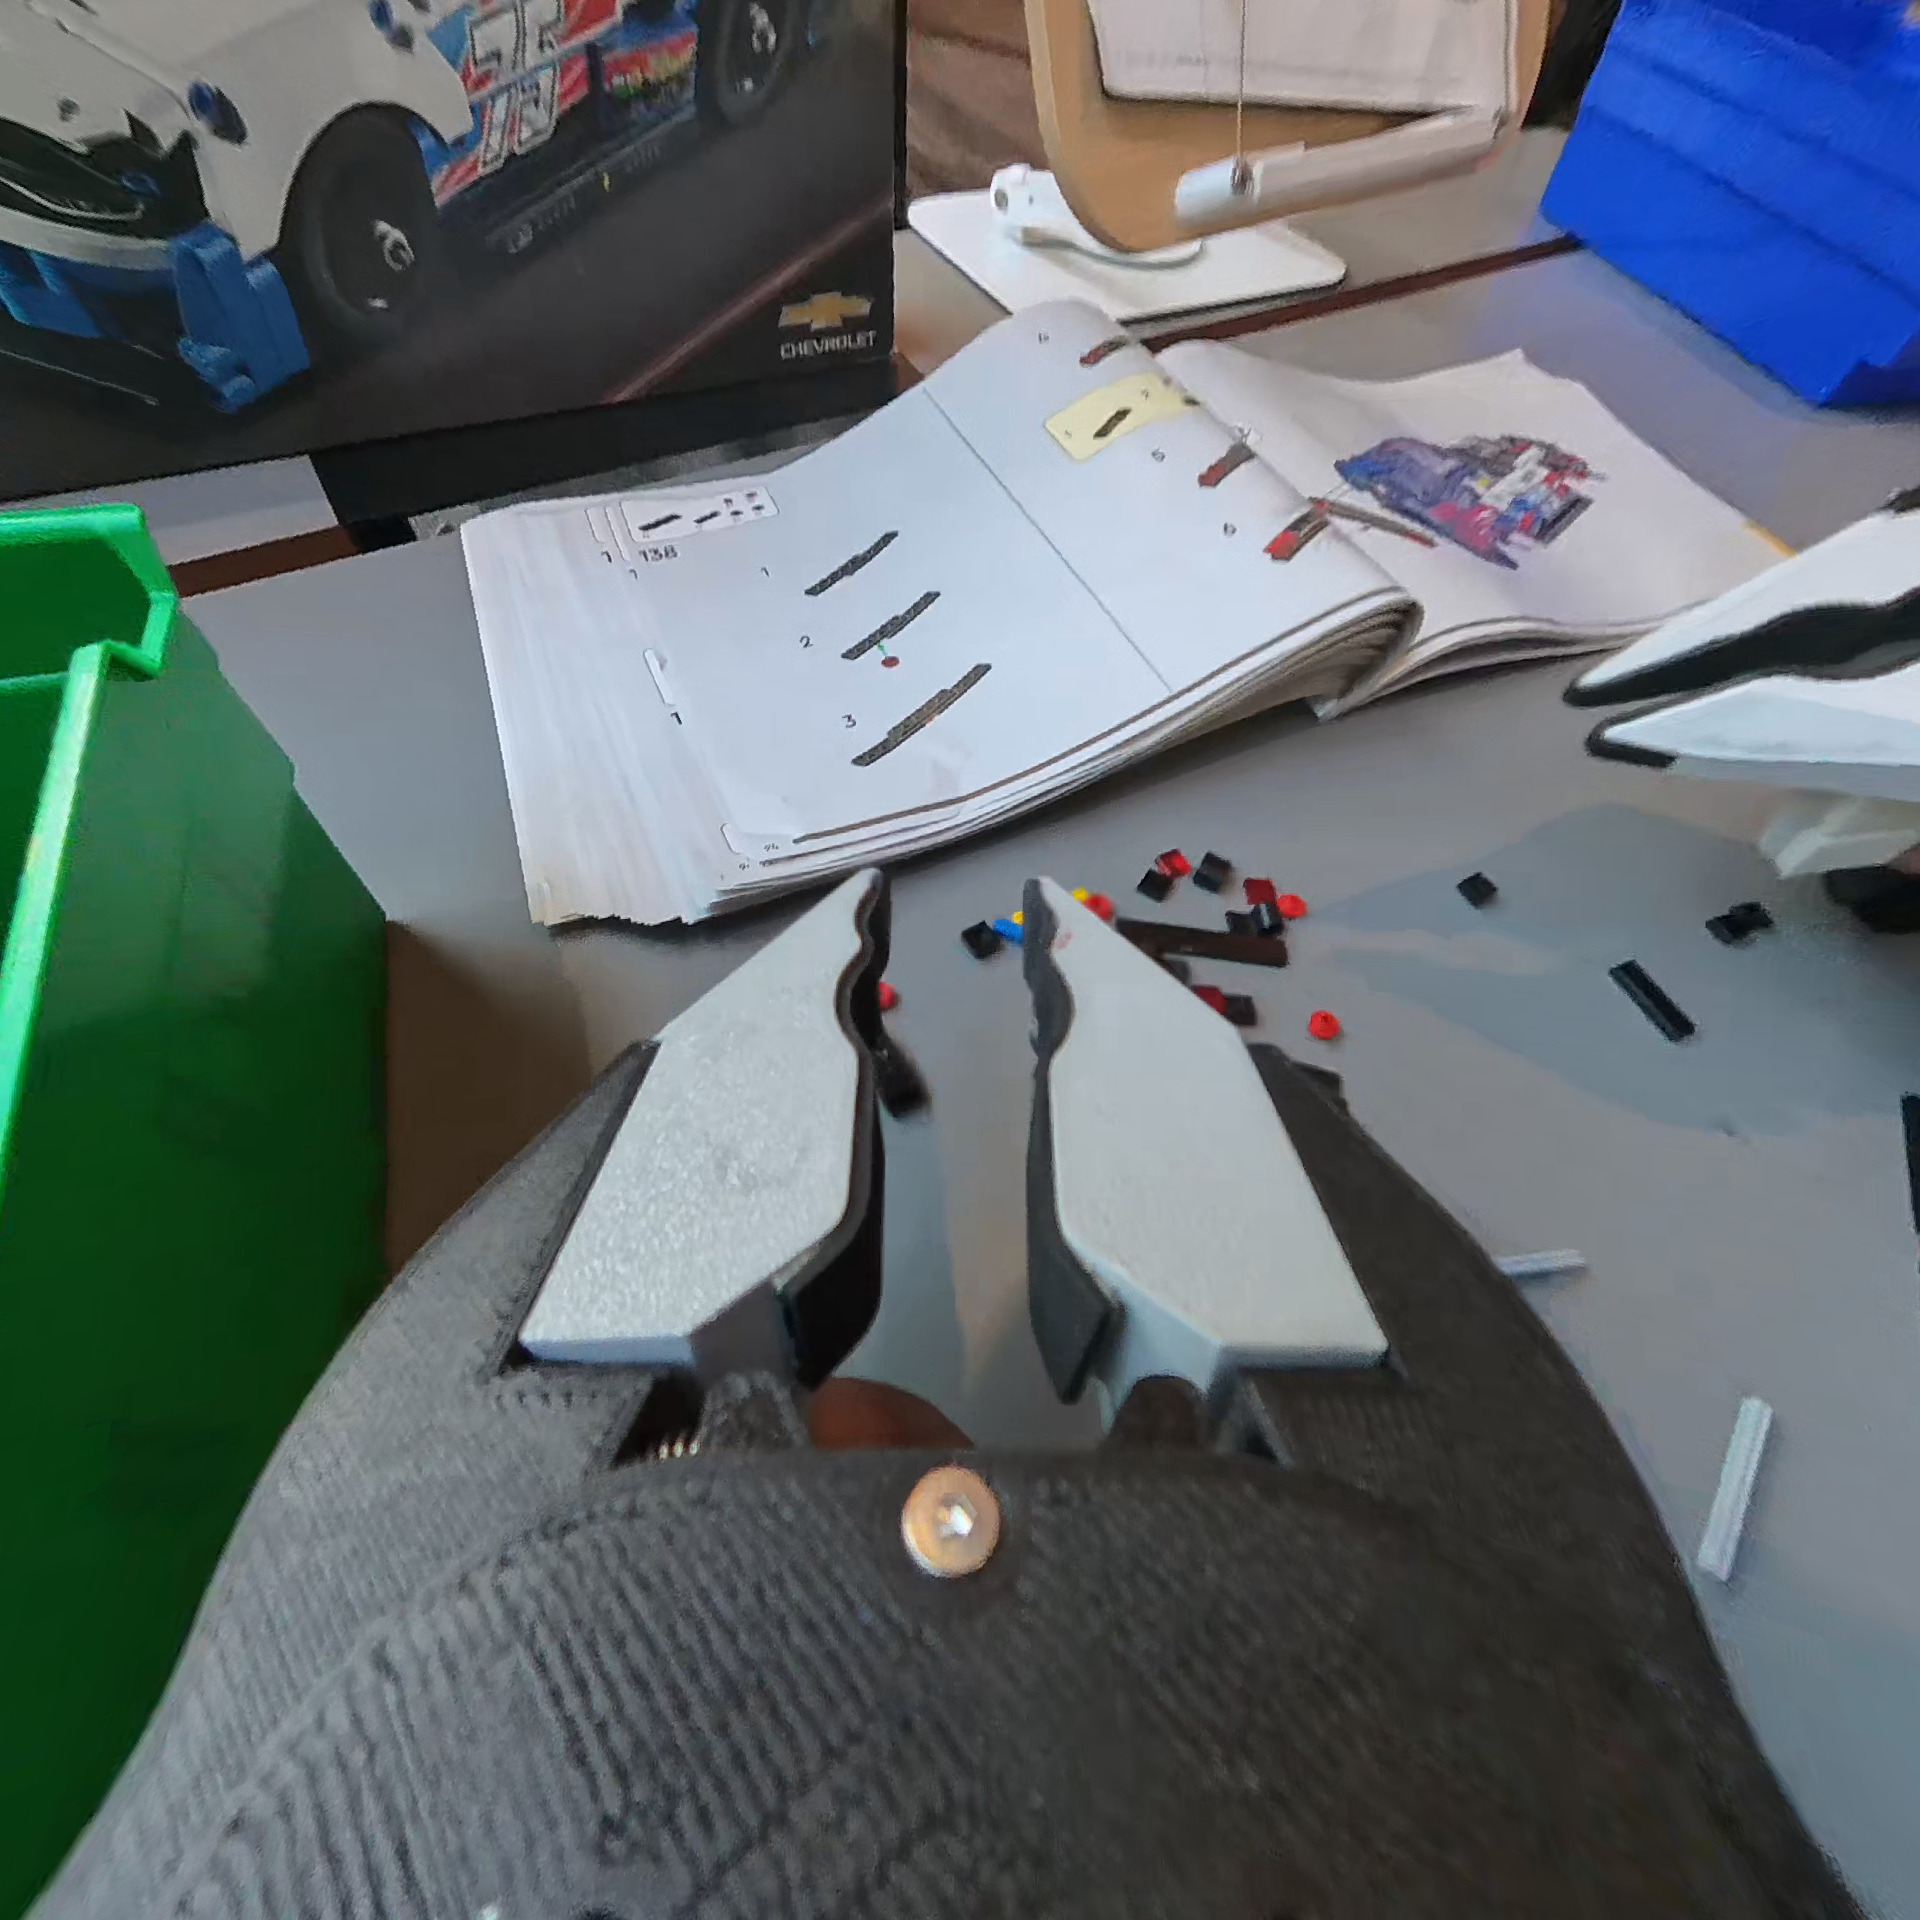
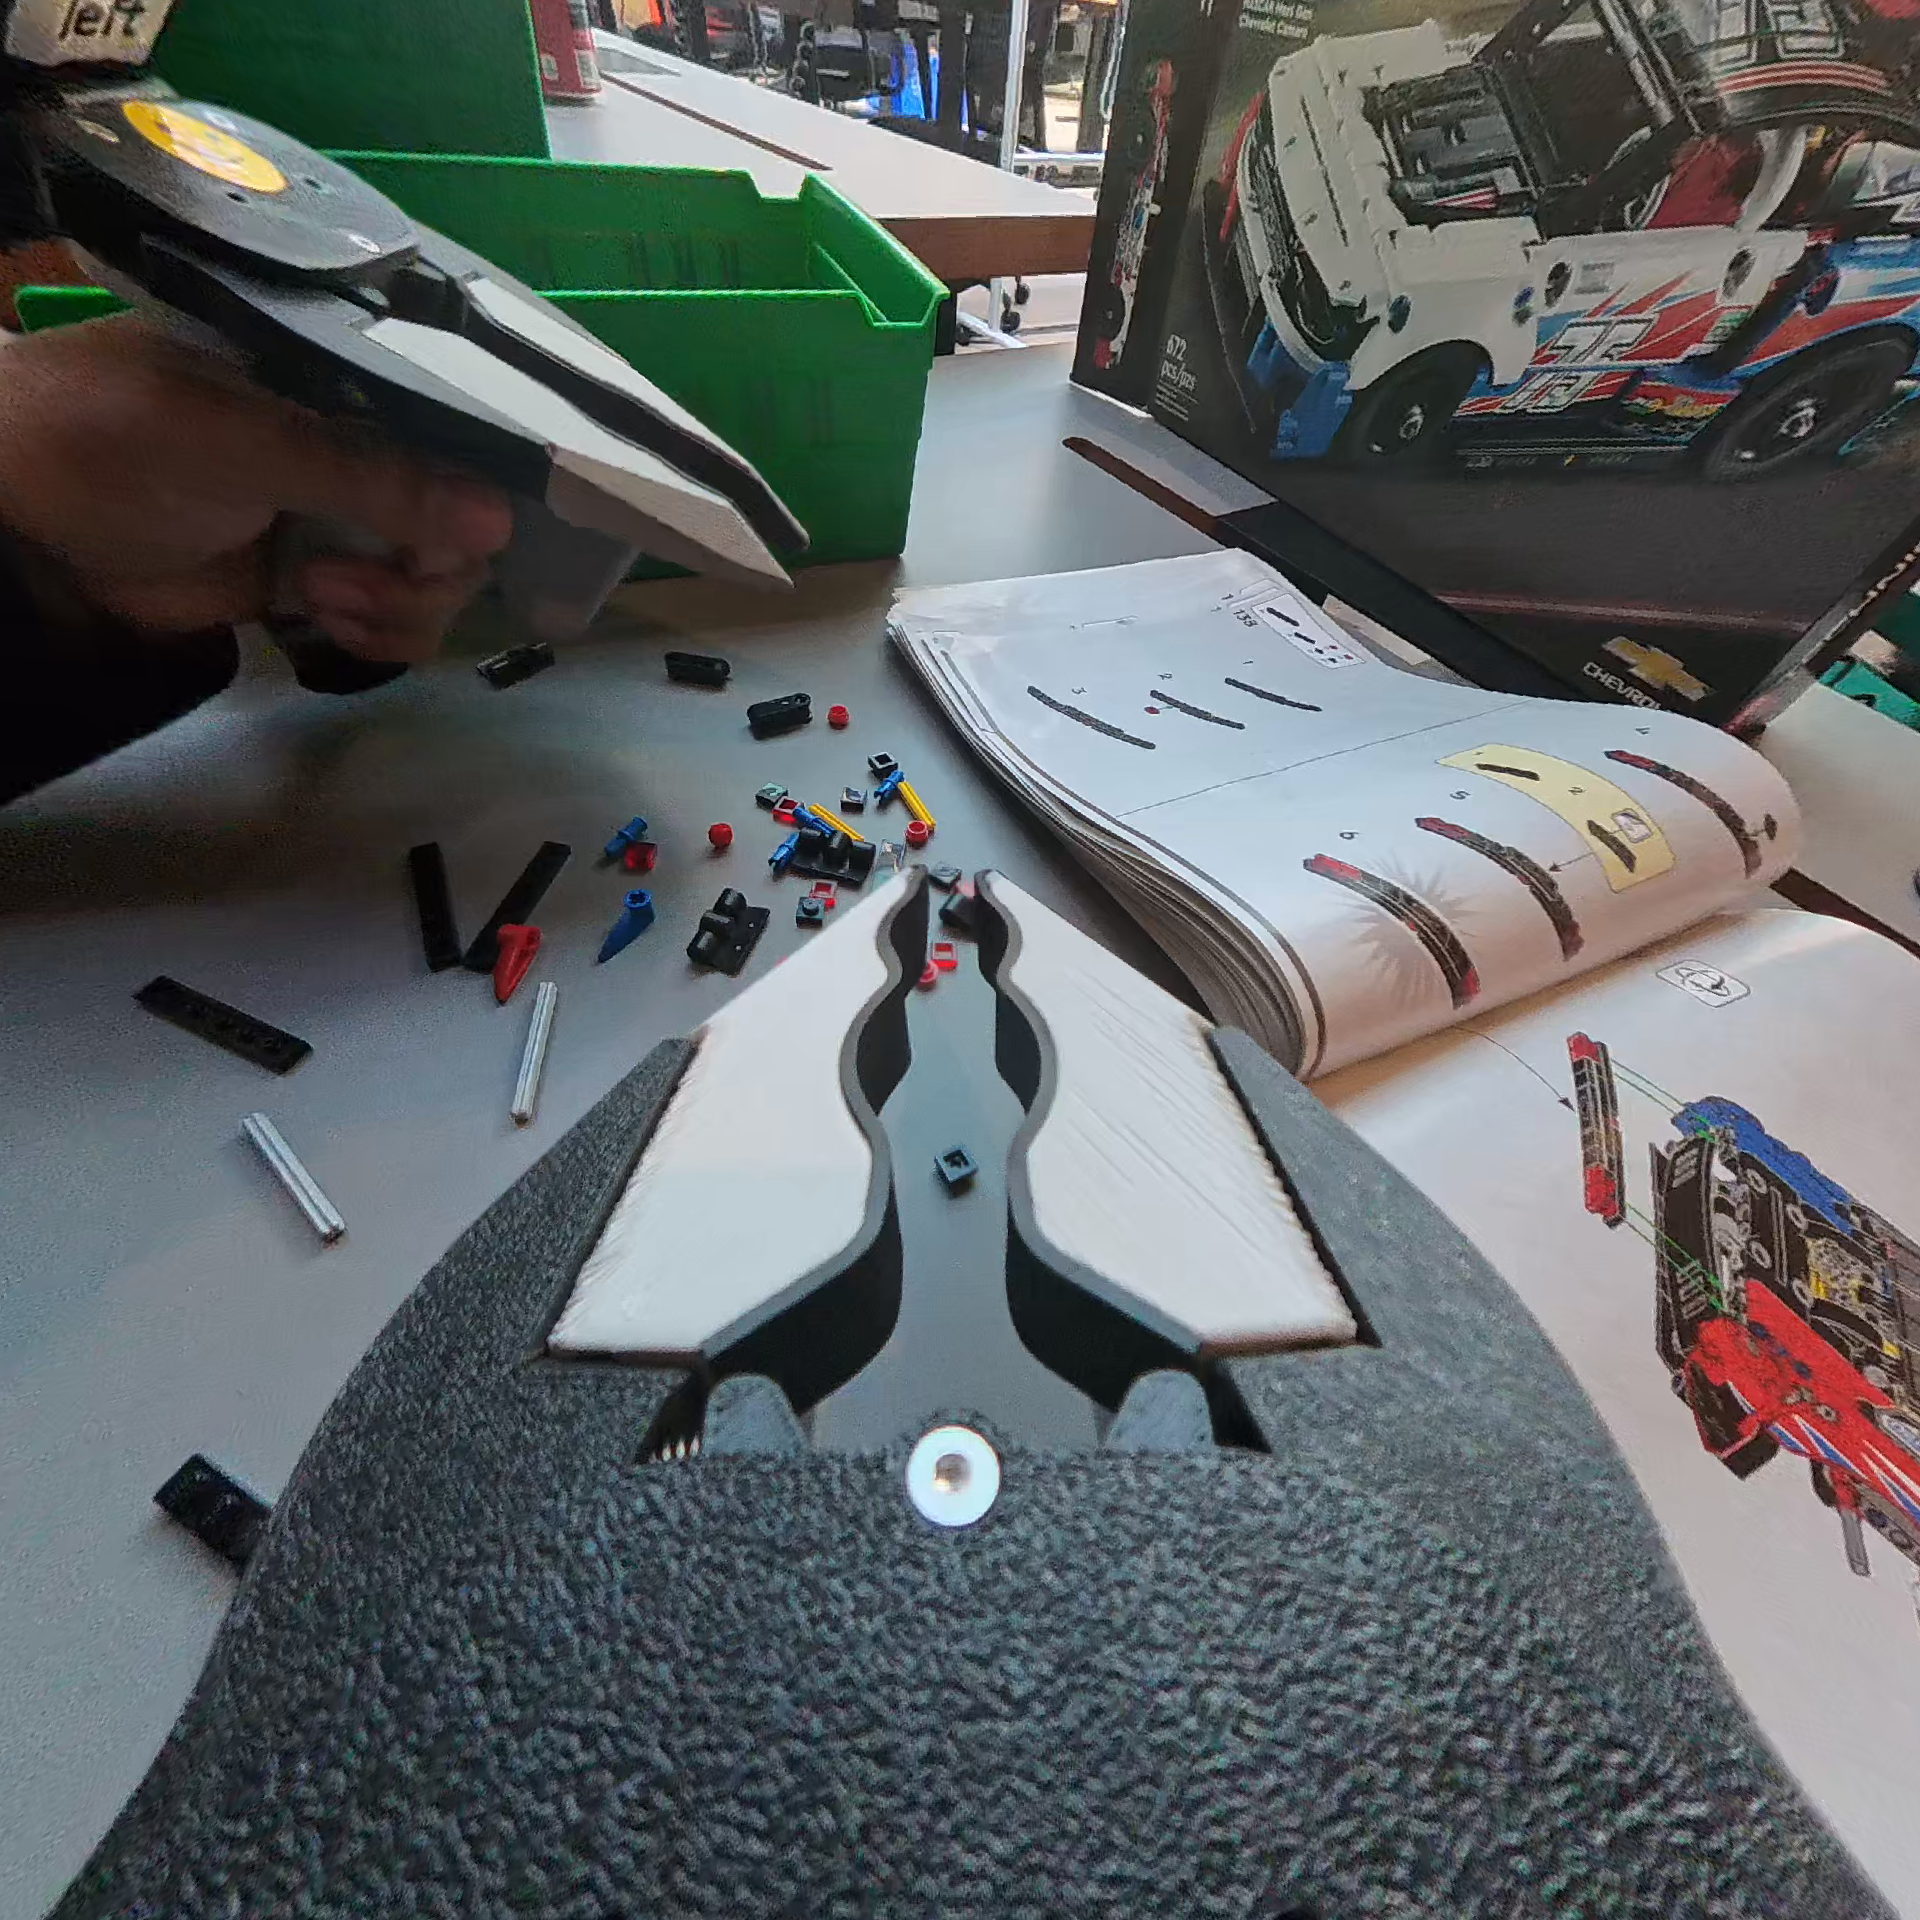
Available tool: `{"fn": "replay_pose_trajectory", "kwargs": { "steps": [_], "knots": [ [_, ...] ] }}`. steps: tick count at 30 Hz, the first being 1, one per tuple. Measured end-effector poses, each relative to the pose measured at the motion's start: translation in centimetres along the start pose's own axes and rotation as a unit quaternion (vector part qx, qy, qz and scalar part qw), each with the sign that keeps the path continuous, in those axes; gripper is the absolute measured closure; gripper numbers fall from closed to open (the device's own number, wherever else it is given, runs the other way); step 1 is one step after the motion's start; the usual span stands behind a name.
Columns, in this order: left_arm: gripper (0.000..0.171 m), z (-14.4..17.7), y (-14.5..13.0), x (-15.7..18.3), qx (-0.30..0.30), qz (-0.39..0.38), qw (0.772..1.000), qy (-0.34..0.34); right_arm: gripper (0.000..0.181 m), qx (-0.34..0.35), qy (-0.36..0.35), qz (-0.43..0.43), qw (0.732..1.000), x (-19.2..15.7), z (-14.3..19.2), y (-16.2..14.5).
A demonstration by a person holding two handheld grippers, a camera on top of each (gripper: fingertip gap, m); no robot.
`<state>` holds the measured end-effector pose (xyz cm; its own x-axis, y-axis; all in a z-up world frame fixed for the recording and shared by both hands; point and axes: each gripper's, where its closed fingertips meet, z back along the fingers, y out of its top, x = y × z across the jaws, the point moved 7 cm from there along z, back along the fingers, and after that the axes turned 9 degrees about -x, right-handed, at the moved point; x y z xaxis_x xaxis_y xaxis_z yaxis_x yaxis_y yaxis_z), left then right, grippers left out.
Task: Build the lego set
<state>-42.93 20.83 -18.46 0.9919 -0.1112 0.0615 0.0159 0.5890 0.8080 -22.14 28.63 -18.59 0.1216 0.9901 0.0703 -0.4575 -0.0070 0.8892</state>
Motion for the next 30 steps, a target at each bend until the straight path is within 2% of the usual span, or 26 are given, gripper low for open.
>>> {"fn": "replay_pose_trajectory", "kwargs": {
  "steps": [4,13,17,24,30],
  "knots": [
    [0.149,-1.0,-0.8,0.2,-0.074,-0.047,0.996,0.002,0.174,-0.002,-0.002,-0.003,1.0,0.1,0.5,-0.3],
    [0.158,-3.0,-0.4,1.3,-0.149,-0.143,0.978,-0.037,0.174,-0.009,0.003,-0.006,1.0,-0.2,1.3,-1.0],
    [0.157,-4.0,-0.4,1.9,-0.186,-0.134,0.971,-0.069,0.174,-0.01,0.004,-0.004,1.0,-0.3,1.6,-1.3],
    [0.163,-5.4,-1.2,1.9,-0.228,-0.138,0.962,-0.049,0.174,-0.003,-0.002,-0.007,1.0,0.1,2.4,-1.3],
    [0.166,-5.6,-1.4,2.1,-0.221,-0.137,0.964,-0.056,0.174,-0.001,-0.004,-0.011,1.0,0.3,2.7,-1.4]
  ]
}}
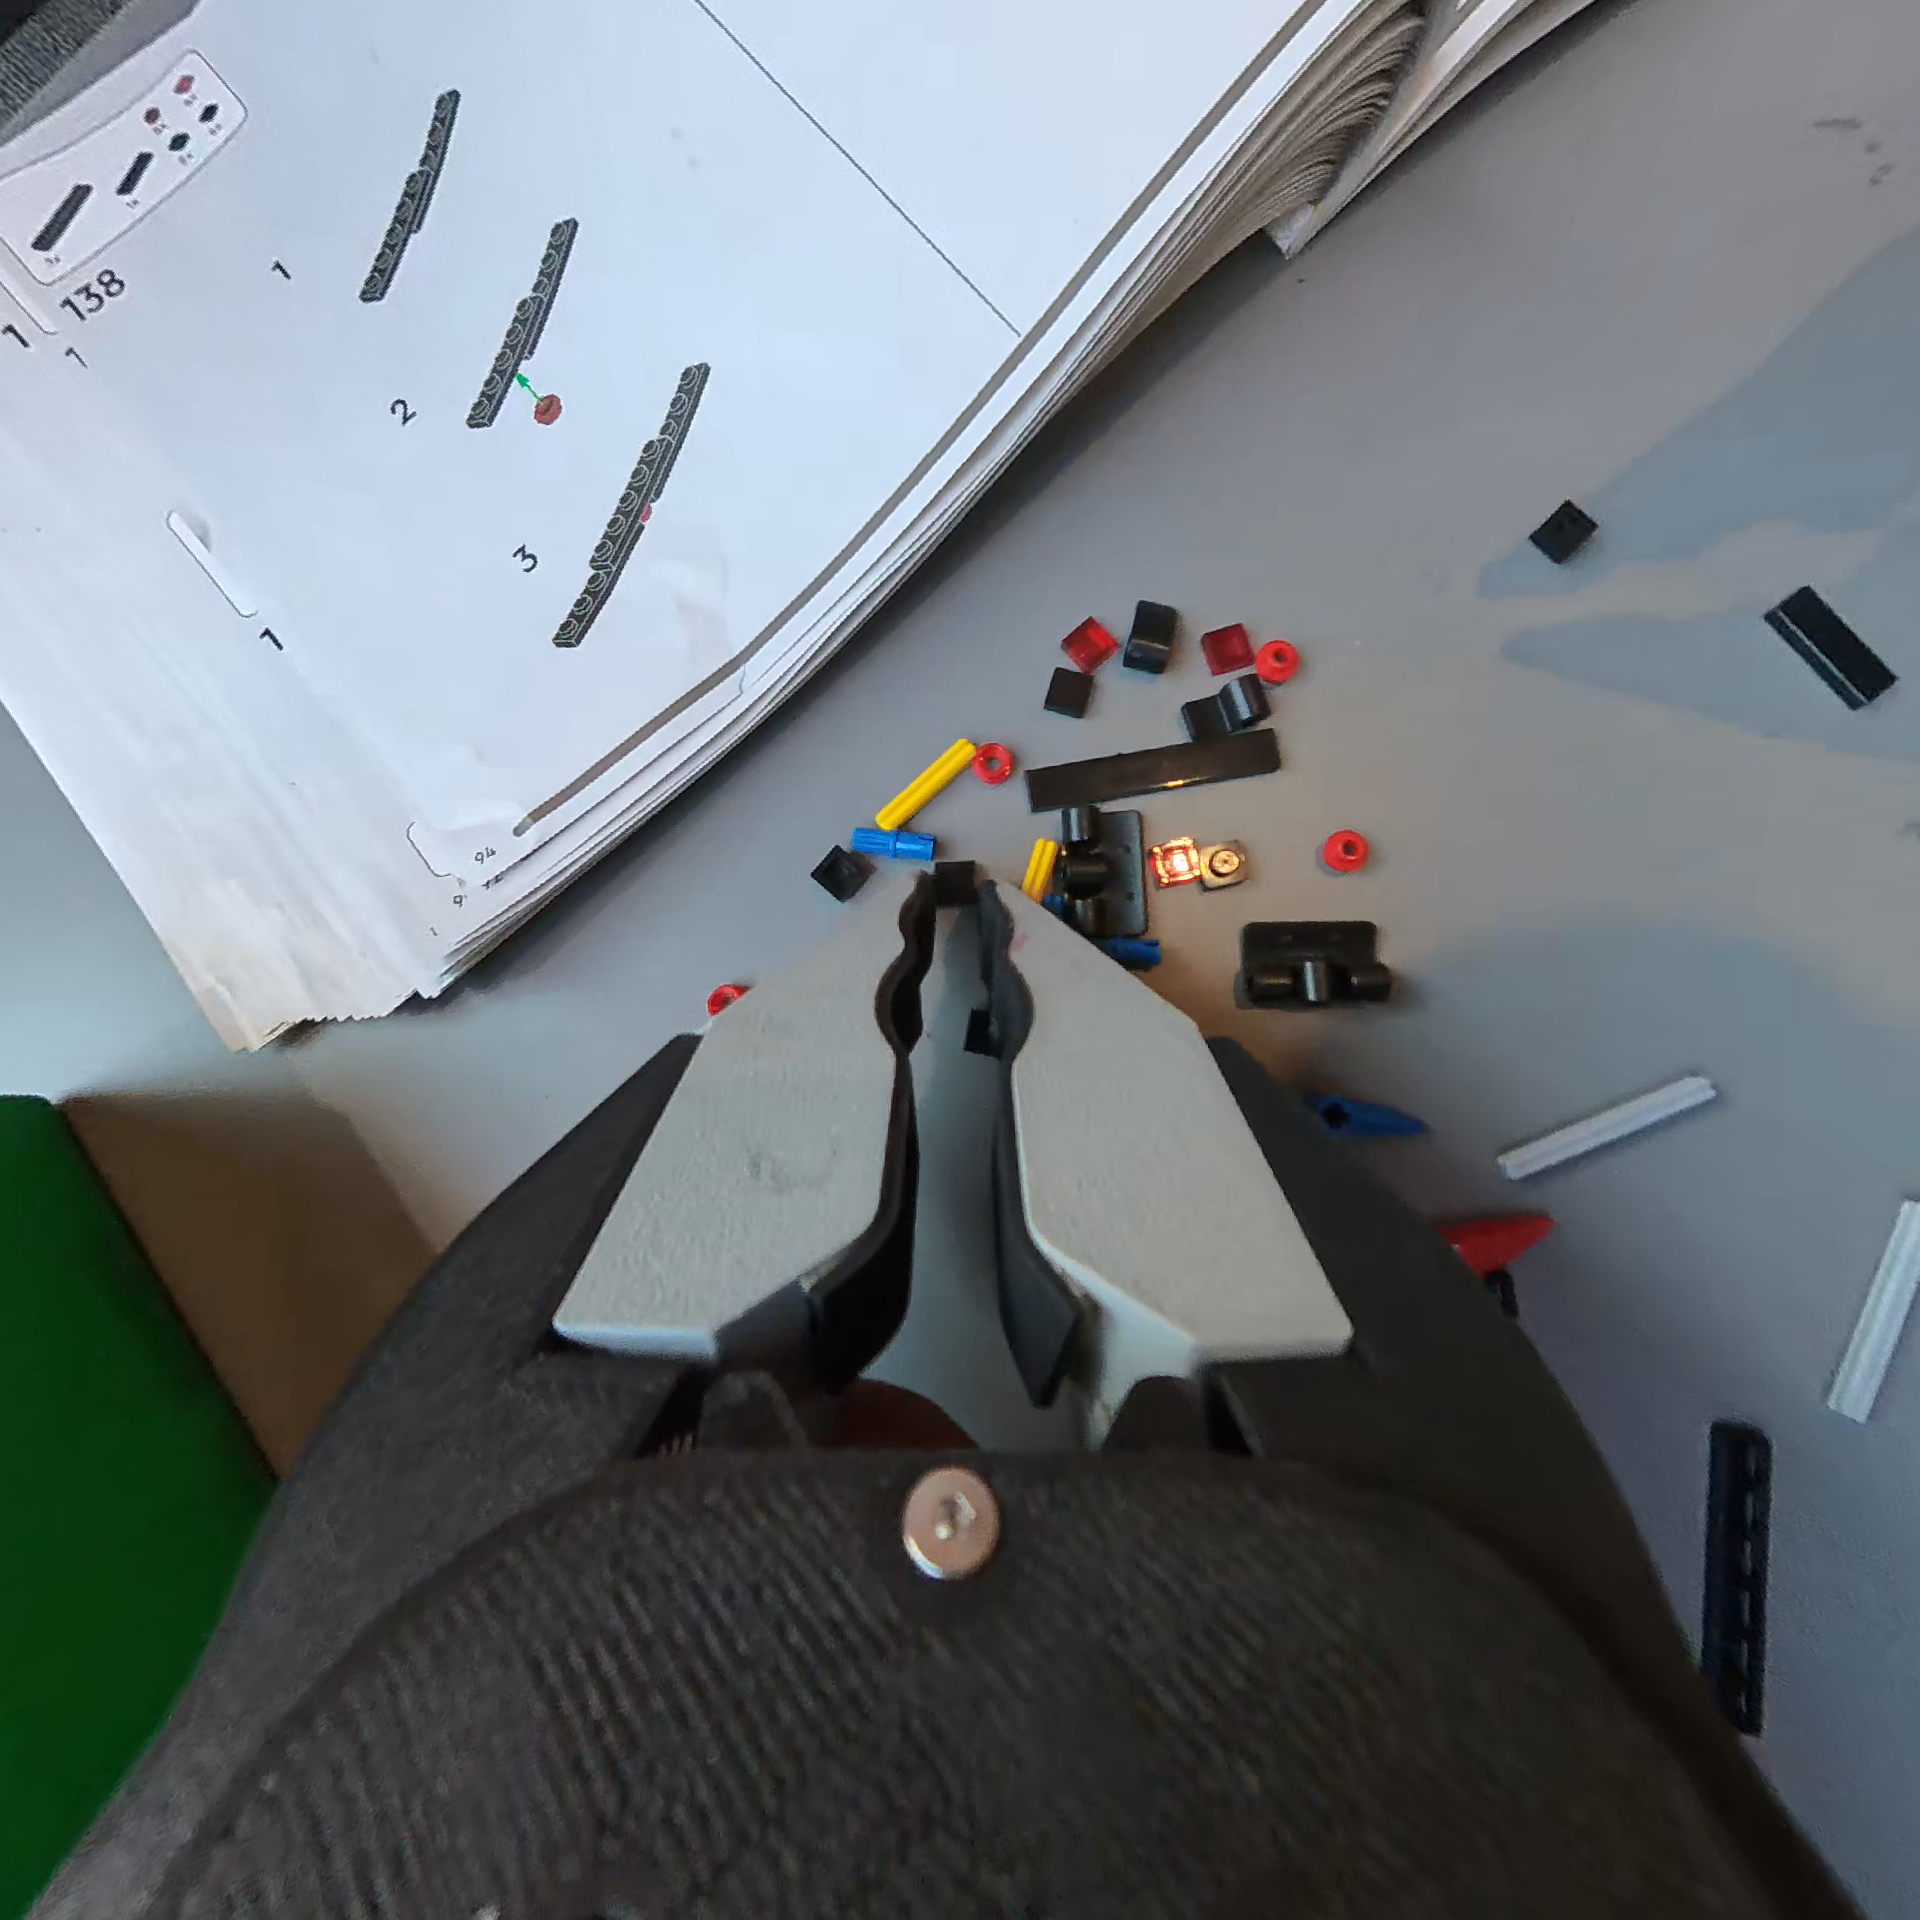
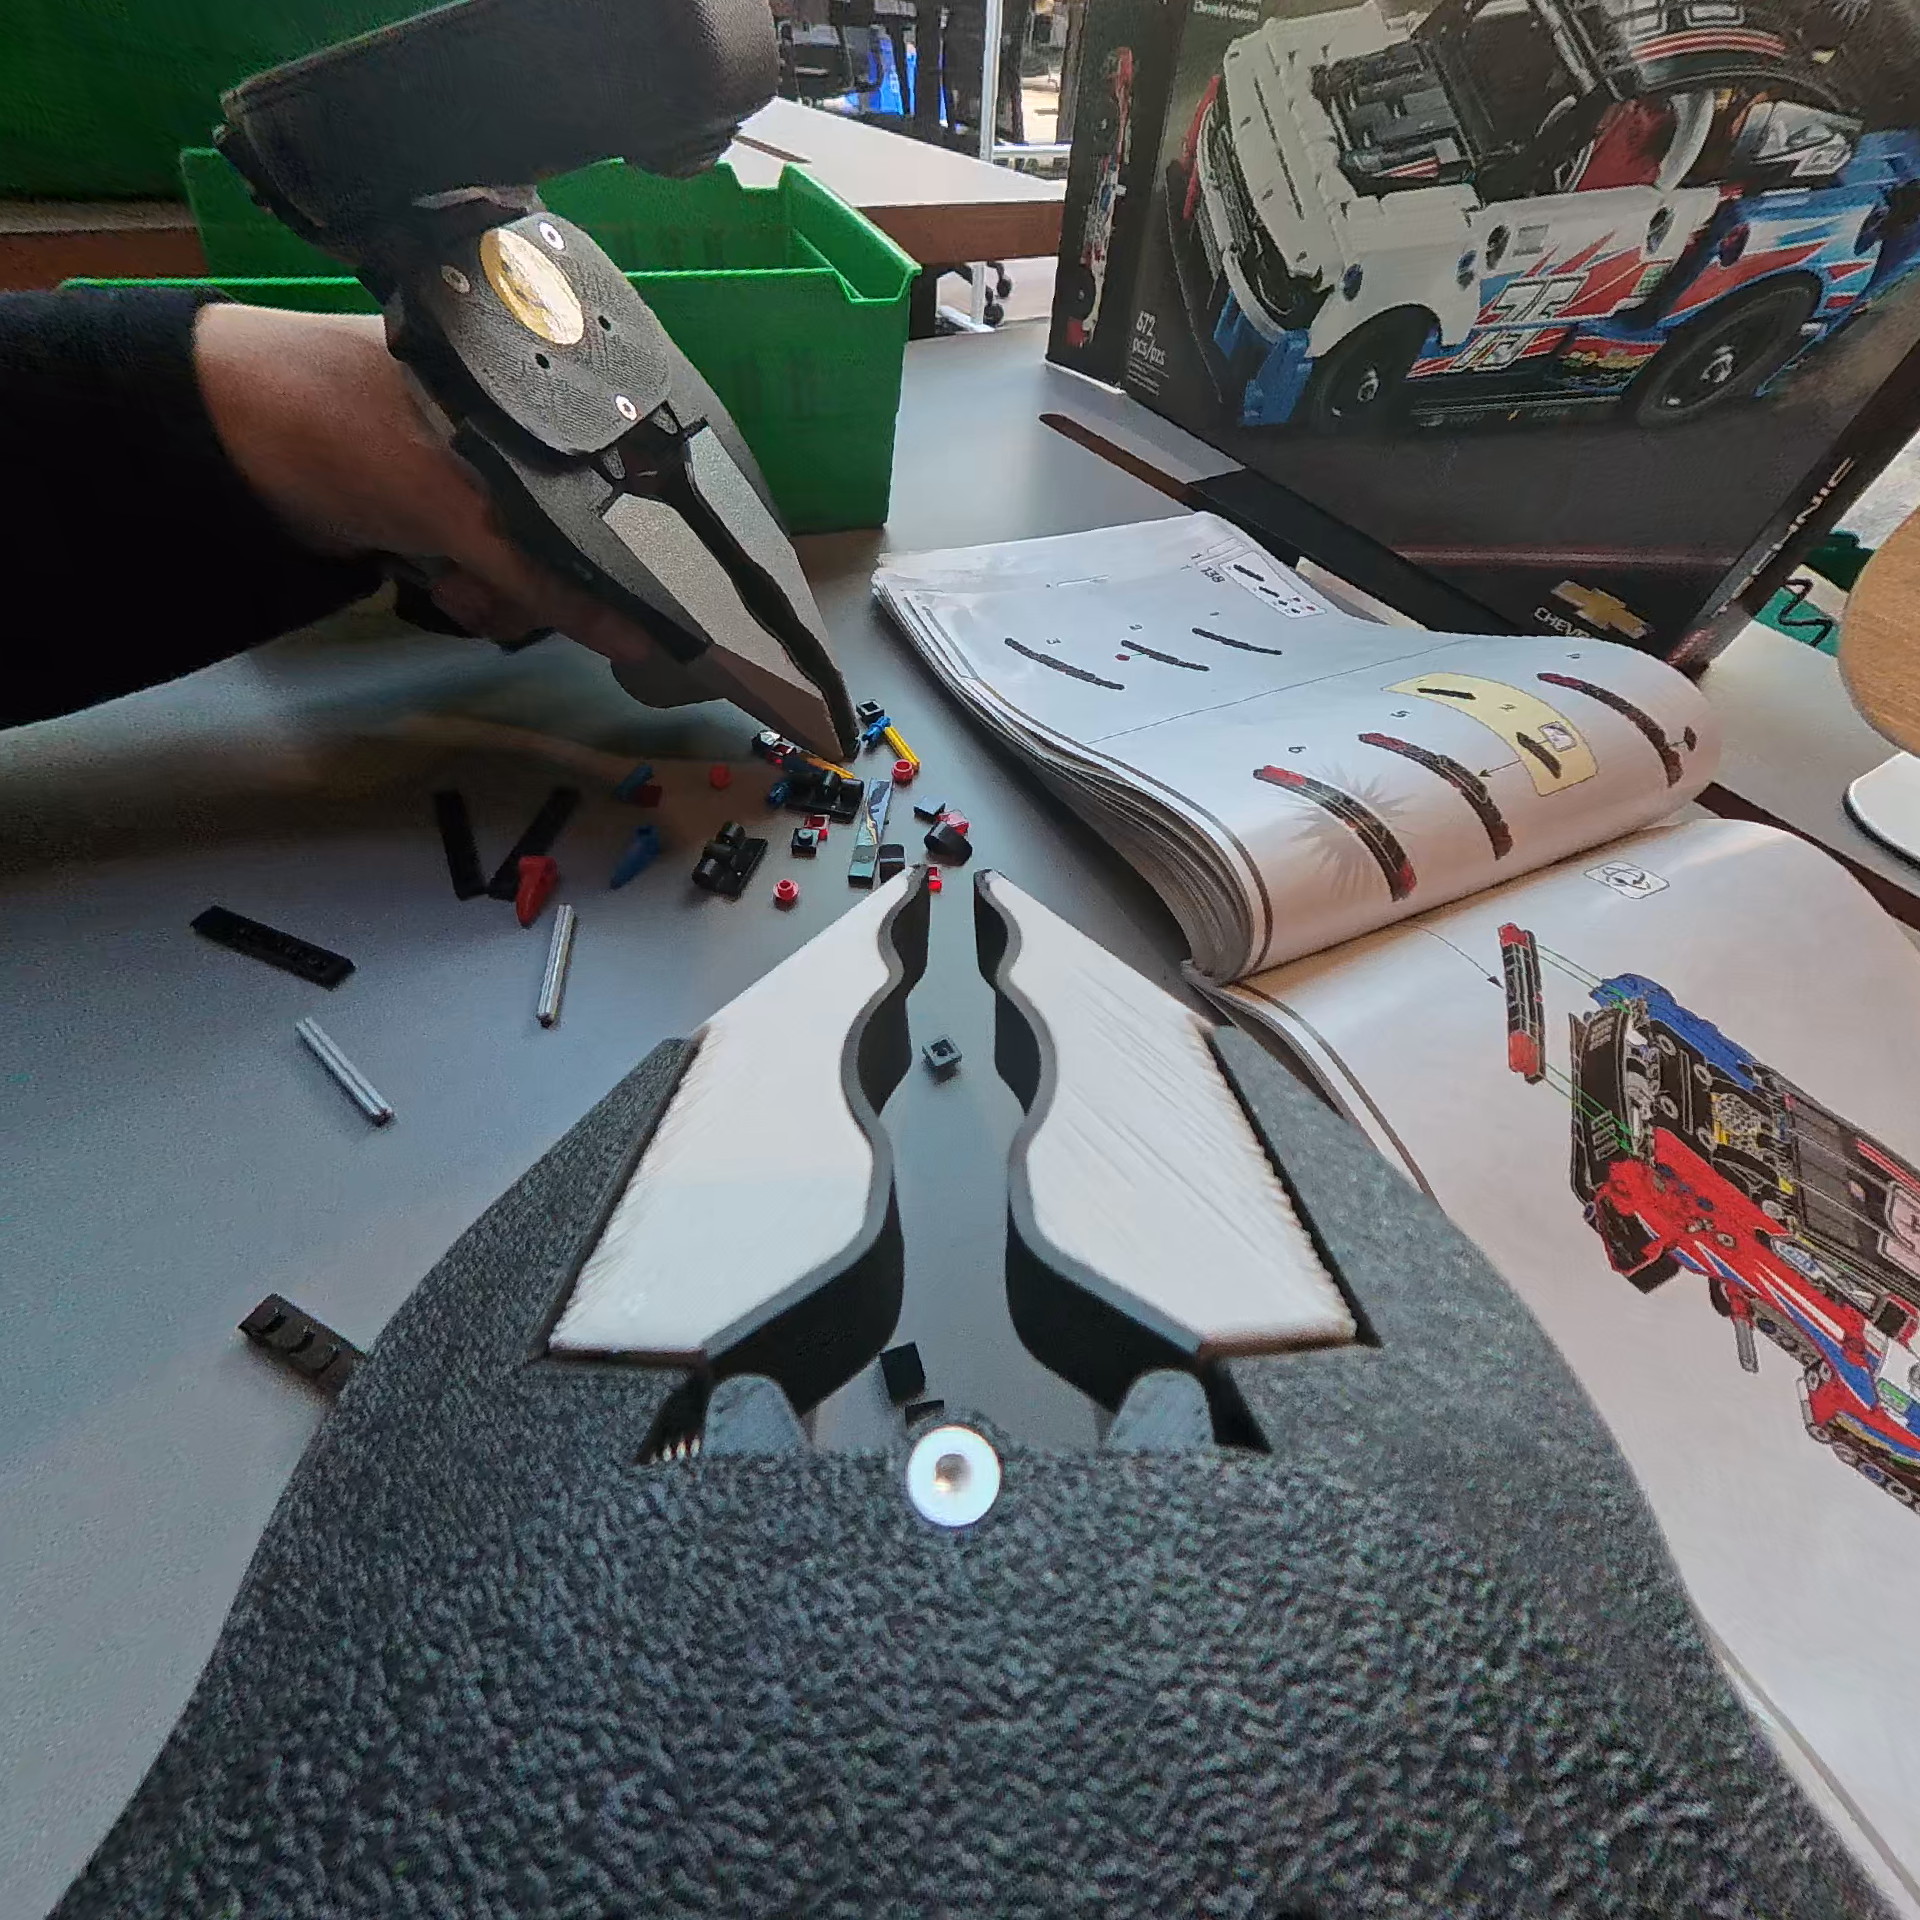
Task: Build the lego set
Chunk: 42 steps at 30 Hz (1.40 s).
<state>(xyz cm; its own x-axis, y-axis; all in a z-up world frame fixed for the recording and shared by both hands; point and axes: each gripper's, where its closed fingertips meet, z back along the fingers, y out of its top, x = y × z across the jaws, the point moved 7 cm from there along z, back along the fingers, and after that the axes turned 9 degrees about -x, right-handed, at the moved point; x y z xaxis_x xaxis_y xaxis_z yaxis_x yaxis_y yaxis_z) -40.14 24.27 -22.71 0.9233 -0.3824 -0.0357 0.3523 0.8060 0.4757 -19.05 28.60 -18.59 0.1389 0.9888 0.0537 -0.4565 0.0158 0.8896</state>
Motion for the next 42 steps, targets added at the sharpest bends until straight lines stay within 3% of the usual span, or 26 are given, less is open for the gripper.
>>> {"fn": "replay_pose_trajectory", "kwargs": {
  "steps": [4,8,14,22,31,34,37,42],
  "knots": [
    [0.166,0.1,-0.1,0.0,0.003,-0.003,1.0,0.005,0.174,-0.002,0.005,0.004,1.0,-0.4,0.1,0.0],
    [0.166,2.0,0.1,1.4,0.047,-0.066,0.995,0.056,0.174,0.002,0.038,-0.021,0.999,-0.8,0.6,0.5],
    [0.167,6.9,1.8,6.9,0.21,-0.196,0.952,0.107,0.171,0.01,0.17,-0.122,0.978,-1.8,0.6,2.2],
    [0.167,8.6,2.7,12.8,0.243,-0.286,0.92,0.114,0.169,0.0,0.228,-0.162,0.96,-3.3,1.2,2.9],
    [0.167,8.8,2.3,14.8,0.261,-0.293,0.916,0.082,0.179,0.011,0.25,-0.18,0.951,-4.5,2.7,2.4],
    [0.168,8.7,2.4,15.2,0.275,-0.28,0.917,0.075,0.18,0.014,0.233,-0.18,0.956,-4.4,3.2,2.0],
    [0.165,8.5,2.5,14.7,0.283,-0.242,0.926,0.064,0.18,-0.009,0.156,-0.162,0.974,-2.6,4.1,0.9],
    [0.16,7.3,1.6,13.2,0.268,-0.159,0.95,0.034,0.18,-0.123,0.009,-0.095,0.988,-0.1,5.6,-2.7]
  ]
}}
